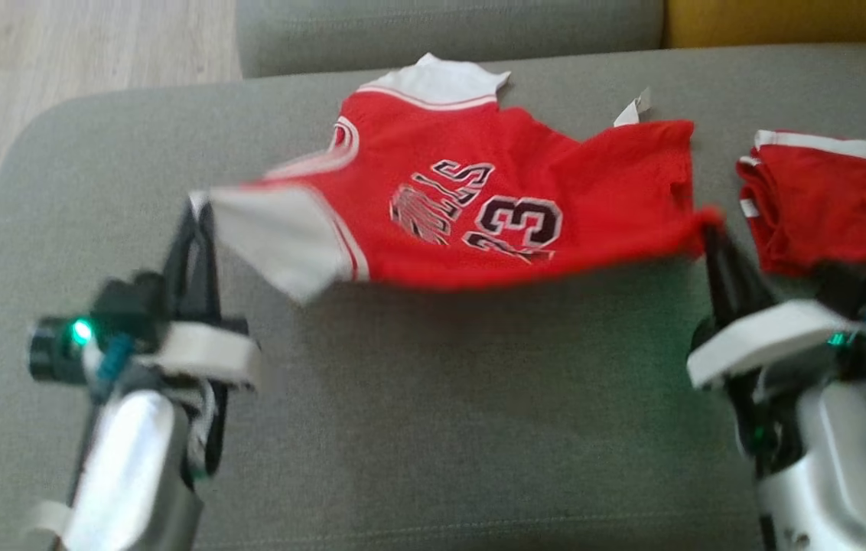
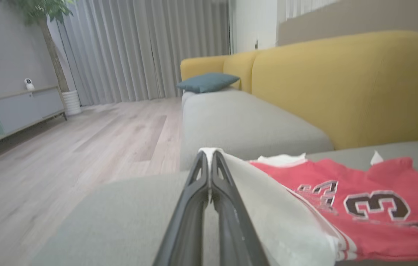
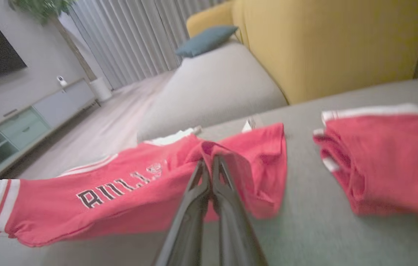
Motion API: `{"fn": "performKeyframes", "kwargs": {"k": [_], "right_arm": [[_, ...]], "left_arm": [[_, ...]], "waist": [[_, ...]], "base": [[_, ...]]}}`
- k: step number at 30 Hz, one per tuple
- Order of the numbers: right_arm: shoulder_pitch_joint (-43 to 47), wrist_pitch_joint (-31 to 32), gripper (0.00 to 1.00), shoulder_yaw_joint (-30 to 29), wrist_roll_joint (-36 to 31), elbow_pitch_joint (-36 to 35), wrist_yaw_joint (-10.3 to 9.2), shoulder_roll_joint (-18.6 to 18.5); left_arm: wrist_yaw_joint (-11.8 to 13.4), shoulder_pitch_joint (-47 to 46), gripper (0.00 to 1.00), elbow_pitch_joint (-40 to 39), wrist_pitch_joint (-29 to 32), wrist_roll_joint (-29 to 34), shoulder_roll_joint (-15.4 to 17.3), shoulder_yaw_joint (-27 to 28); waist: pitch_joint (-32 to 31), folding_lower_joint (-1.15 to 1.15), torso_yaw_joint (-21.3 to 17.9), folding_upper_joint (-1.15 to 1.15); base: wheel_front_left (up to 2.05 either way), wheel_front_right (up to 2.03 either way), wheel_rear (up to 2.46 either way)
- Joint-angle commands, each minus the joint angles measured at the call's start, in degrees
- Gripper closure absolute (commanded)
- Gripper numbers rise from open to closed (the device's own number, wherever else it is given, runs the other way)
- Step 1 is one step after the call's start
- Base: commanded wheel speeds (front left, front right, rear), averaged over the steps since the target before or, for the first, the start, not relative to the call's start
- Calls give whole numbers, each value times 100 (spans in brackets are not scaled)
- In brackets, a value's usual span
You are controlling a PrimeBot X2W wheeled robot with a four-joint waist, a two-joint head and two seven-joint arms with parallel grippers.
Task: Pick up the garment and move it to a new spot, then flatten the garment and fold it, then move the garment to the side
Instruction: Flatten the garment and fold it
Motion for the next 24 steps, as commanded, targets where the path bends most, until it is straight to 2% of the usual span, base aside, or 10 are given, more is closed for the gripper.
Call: {"fn": "performKeyframes", "kwargs": {"k": [1,9,13,20,24], "right_arm": [[-354,15,100,134,6,-421,37,-29],[-808,176,100,259,39,-1348,37,-313],[-797,286,100,220,79,-1755,37,-340],[-587,825,100,22,230,-2943,37,-150],[-727,1187,100,-162,424,-3228,37,-53]], "left_arm": [[57,-462,100,-400,-69,-96,159,322],[153,-693,100,-1539,-50,-272,185,597],[189,-696,100,-2097,55,-360,162,641],[283,-996,100,-3324,600,-518,191,766],[180,-1486,100,-3280,1048,-506,404,782]], "waist": [[-108,0,-5,0],[-520,0,-19,0],[-636,0,-16,0],[-746,0,-37,0],[-647,0,-85,0]], "base": [[0,0,0],[0,0,0],[0,0,0],[0,0,0],[0,0,0]]}}
